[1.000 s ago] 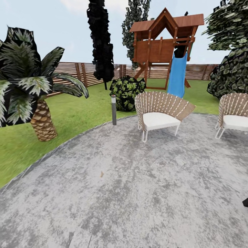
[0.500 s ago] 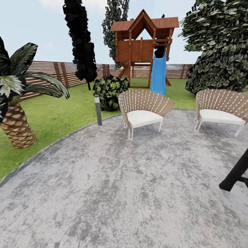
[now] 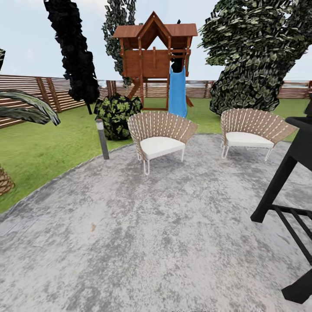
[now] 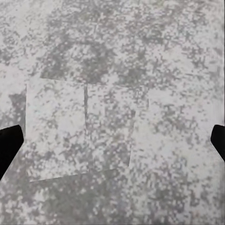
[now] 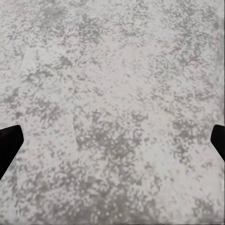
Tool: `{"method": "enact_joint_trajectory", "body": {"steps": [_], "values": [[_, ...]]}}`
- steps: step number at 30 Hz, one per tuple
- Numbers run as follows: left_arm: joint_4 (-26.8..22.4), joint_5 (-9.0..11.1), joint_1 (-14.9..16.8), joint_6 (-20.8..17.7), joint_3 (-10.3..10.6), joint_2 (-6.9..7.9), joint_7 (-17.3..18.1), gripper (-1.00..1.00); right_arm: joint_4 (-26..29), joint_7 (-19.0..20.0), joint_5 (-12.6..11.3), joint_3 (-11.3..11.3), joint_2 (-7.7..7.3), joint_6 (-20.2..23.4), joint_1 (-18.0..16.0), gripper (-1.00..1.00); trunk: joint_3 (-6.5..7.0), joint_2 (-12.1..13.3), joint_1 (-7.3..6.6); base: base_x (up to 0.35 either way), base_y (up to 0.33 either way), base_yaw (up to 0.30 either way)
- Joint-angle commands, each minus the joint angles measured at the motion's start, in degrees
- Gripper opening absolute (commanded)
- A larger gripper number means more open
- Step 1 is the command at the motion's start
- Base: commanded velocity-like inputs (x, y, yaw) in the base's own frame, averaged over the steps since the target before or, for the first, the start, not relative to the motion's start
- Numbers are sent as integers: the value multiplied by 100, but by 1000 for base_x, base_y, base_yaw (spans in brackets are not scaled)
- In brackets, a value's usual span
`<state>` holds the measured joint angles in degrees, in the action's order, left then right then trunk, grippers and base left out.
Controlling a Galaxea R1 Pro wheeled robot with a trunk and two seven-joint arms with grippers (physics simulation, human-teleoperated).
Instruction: In the garden, pick up the pesticide atomizer on the floor and spray pesticide onto both trees until each tree trunk is fully covered.
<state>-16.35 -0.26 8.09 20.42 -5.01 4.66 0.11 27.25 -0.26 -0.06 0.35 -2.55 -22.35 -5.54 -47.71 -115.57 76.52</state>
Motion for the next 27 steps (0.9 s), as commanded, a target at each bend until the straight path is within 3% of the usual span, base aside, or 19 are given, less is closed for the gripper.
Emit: {"method": "enact_joint_trajectory", "body": {"steps": [1, 27], "values": [[0, 1, 0, 3, 0, 0, 2, 100, 0, 0, 2, 0, 0, 2, 0, 100, 0, 0, 0, 0, 0, -300], [0, 69, 0, 1, -6, -1, -2, 100, 22, 1, -5, 9, 0, 3, 0, 100, -4, 0, 0, 0, 0, -298]]}}
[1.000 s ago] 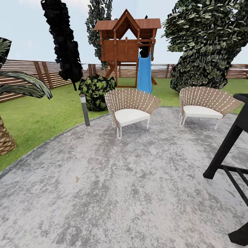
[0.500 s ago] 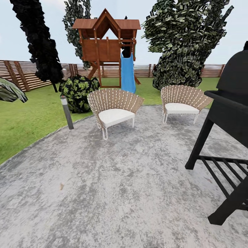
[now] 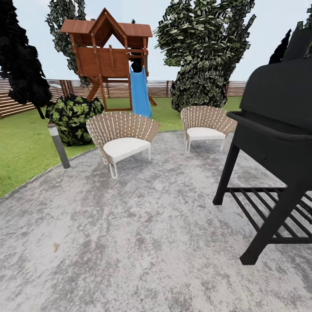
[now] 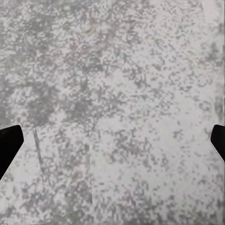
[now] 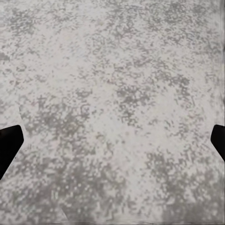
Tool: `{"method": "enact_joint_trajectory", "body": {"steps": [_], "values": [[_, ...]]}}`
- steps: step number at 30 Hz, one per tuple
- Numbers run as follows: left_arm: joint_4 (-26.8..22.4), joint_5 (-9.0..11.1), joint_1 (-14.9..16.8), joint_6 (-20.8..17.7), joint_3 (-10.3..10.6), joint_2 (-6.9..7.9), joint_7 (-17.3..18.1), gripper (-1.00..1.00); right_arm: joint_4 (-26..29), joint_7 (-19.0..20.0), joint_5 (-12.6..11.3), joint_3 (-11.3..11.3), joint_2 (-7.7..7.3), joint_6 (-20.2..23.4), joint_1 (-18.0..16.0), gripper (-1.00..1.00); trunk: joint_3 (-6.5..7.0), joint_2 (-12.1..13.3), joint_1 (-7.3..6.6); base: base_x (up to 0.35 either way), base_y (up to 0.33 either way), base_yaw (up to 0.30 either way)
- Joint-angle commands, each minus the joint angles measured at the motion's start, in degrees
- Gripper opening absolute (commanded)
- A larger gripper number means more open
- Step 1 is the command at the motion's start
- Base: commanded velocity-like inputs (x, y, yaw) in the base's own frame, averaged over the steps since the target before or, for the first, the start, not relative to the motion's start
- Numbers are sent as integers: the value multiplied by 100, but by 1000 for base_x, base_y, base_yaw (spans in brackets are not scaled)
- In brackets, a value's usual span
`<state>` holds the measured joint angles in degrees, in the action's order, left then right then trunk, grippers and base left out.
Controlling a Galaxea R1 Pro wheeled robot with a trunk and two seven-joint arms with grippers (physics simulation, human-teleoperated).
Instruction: In the garden, pick up the pesticide atomizer on the floor and spray pesticide onto both trees until each tree trunk is fully covered.
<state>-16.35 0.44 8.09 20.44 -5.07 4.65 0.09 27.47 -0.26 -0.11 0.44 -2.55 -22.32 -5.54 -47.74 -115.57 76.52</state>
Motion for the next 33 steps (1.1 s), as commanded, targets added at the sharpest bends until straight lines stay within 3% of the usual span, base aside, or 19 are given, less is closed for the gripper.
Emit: {"method": "enact_joint_trajectory", "body": {"steps": [1, 33], "values": [[0, 0, 0, 0, -1, 0, 0, 100, 1, 3, 1, 0, 0, 0, 0, 100, -2, 0, 0, 0, 0, -284], [0, -9, 0, 3, 6, -1, 0, 100, 21, 8, 3, 0, -9, 0, 0, 100, -90, 0, 0, 0, 0, -254]]}}
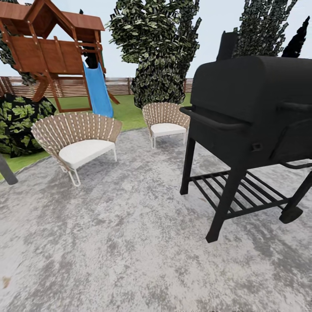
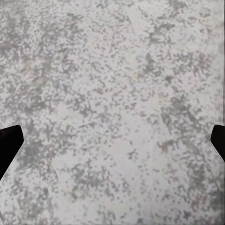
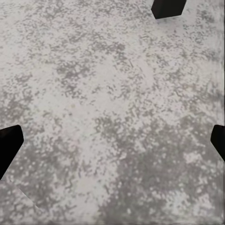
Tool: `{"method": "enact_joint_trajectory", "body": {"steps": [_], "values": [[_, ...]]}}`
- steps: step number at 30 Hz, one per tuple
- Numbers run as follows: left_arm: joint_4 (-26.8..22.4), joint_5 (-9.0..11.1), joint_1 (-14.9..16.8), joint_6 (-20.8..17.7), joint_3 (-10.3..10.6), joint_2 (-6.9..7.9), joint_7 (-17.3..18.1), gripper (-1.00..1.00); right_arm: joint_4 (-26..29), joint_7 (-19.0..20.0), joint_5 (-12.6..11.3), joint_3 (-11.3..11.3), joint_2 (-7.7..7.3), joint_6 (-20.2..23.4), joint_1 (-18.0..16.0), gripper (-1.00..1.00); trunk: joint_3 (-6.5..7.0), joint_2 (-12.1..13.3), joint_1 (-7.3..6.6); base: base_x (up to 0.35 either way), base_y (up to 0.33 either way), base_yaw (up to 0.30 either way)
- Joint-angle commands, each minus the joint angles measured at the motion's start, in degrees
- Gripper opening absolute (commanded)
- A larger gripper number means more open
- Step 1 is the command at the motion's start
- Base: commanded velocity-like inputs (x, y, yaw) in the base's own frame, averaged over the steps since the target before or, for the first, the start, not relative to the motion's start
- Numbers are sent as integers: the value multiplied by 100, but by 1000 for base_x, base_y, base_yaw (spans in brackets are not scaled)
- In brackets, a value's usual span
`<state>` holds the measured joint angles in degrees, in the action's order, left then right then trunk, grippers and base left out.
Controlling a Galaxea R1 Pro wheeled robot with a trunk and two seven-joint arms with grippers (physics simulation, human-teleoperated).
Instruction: In the garden, pick up the pesticide atomizer on the floor and spray pesticide onto both trees until each tree trunk is fully covered.
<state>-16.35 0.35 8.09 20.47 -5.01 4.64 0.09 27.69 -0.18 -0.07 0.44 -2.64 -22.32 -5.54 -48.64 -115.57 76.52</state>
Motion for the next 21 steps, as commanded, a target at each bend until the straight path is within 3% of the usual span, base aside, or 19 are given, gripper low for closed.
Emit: {"method": "enact_joint_trajectory", "body": {"steps": [1, 21], "values": [[0, 0, 0, 0, 0, -2, 0, 100, 0, 0, -1, 0, 0, 0, 0, 100, 0, 0, 0, 0, 0, -264], [0, -51, 0, 1, 3, 1, 1, 100, -26, 0, 4, 0, 0, 9, 0, 100, 0, 0, 0, 0, 0, -269]]}}
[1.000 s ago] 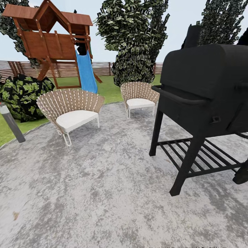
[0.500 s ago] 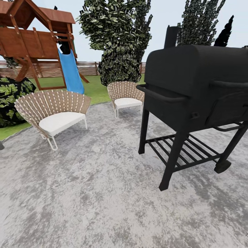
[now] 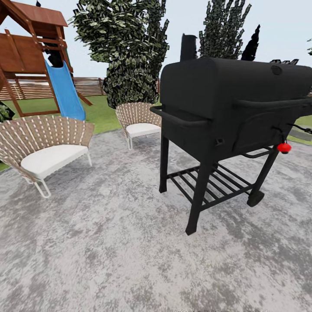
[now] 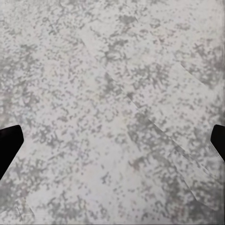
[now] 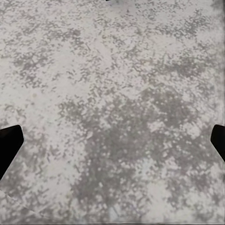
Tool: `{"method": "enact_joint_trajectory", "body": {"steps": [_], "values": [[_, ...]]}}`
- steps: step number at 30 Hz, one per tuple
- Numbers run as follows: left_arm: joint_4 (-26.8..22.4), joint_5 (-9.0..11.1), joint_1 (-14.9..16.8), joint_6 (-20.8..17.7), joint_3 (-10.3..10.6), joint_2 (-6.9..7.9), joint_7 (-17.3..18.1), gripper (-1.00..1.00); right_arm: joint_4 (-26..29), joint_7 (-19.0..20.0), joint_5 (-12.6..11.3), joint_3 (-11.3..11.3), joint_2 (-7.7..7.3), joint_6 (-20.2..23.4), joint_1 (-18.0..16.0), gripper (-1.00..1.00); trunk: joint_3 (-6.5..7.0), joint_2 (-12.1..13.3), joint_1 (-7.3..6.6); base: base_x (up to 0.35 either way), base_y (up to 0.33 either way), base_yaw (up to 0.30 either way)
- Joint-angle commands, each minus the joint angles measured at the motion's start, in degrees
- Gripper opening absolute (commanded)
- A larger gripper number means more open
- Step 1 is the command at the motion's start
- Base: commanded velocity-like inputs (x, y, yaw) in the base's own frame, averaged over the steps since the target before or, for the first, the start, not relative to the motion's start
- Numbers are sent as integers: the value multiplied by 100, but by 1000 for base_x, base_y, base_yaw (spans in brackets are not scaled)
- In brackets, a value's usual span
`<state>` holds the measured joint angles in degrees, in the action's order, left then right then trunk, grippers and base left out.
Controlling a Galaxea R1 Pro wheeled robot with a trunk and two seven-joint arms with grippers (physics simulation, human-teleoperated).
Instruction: In the garden, pick up the pesticide atomizer on the floor and spray pesticide onto both trees until each tree trunk is fully covered.
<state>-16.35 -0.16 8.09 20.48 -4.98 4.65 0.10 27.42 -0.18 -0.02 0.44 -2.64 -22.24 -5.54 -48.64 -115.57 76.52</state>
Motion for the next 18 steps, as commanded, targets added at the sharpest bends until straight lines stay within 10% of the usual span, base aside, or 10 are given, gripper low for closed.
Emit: {"method": "enact_joint_trajectory", "body": {"steps": [1, 18], "values": [[0, 3, 0, -4, -1, 0, -1, 100, 0, 0, -1, 0, 0, 0, 0, 100, 0, 0, 0, 0, 0, -269], [-9, 47, 0, -1, -11, 6, -1, 100, 0, -1, -1, 0, 0, -1, 0, 100, 0, 0, 0, 0, 0, -269]]}}
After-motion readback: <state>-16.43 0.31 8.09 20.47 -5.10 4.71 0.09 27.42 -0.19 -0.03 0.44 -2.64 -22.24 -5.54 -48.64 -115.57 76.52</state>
